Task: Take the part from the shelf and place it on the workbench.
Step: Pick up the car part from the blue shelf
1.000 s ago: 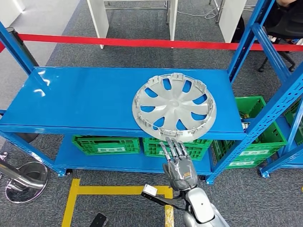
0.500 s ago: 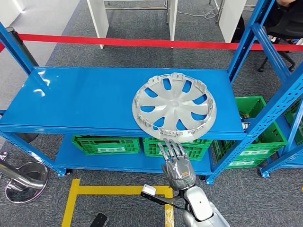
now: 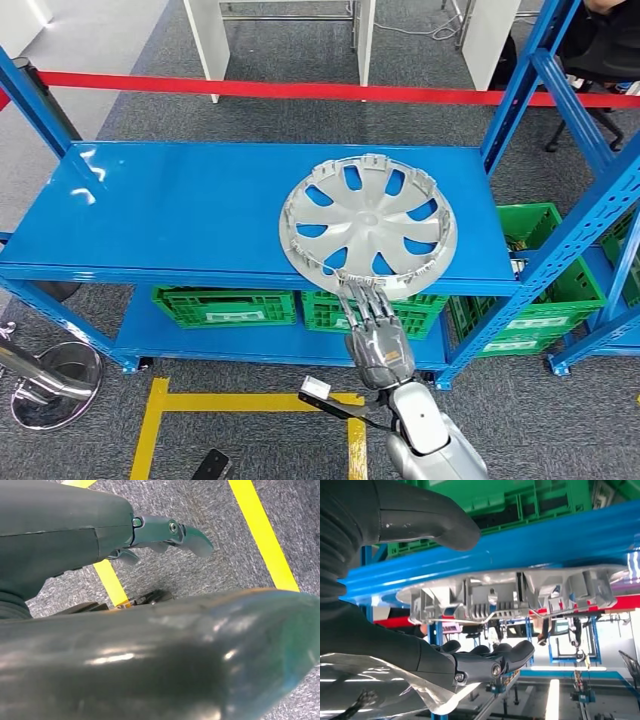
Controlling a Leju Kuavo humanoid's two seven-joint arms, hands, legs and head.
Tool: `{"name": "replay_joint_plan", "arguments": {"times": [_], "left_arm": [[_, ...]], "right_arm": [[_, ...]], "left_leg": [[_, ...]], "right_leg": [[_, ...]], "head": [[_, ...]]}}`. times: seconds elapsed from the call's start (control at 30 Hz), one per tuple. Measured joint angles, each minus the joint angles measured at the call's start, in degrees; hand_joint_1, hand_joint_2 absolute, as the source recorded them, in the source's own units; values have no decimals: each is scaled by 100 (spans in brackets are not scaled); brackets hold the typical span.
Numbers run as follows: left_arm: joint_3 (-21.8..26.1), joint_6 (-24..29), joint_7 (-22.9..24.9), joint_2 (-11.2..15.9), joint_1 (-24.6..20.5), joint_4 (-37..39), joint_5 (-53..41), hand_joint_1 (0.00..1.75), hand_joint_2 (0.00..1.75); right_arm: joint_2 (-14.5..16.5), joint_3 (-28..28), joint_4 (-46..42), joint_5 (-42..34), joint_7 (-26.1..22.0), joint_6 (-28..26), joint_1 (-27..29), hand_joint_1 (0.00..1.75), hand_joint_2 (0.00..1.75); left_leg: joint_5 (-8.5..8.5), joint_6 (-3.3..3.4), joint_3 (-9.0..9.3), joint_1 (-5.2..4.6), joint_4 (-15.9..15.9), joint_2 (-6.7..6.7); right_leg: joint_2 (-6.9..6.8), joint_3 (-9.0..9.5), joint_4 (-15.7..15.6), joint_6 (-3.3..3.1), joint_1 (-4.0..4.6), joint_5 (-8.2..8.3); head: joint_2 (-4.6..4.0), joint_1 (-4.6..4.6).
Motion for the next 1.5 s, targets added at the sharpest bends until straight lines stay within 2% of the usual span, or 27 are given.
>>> {"name": "replay_joint_plan", "arguments": {"times": [0.47, 0.63, 1.13, 1.5], "left_arm": [[-34, -67, 35, -14, -18, 0, -69, 0, 0], [-39, -74, 44, -28, -18, 0, -84, 0, 0], [-40, -119, 59, -44, -19, 0, -204, 0, 0], [-41, -120, 61, -56, -29, 0, -239, 0, 0]], "right_arm": [[0, 23, 271, 289, 448, 1, -454, 0, 175], [-50, 309, 503, 78, 782, 3, -697, 0, 175], [-60, 473, 1624, 187, 808, 0, -1320, 0, 175], [-45, 504, 1846, 179, 775, -2, -1458, 0, 175]], "left_leg": [[0, 0, -1, 0, 1, 0], [0, 0, 0, 0, 1, 0], [0, 0, -1, 0, 2, 0], [0, 0, -1, 0, 2, 0]], "right_leg": [[0, 0, 0, 0, 0, 0], [1, 0, 0, 0, 0, 0], [0, 1, 0, 0, 0, 1], [0, 0, 0, 0, 0, 1]], "head": [[0, 0], [0, 0], [0, 0], [0, 0]]}}
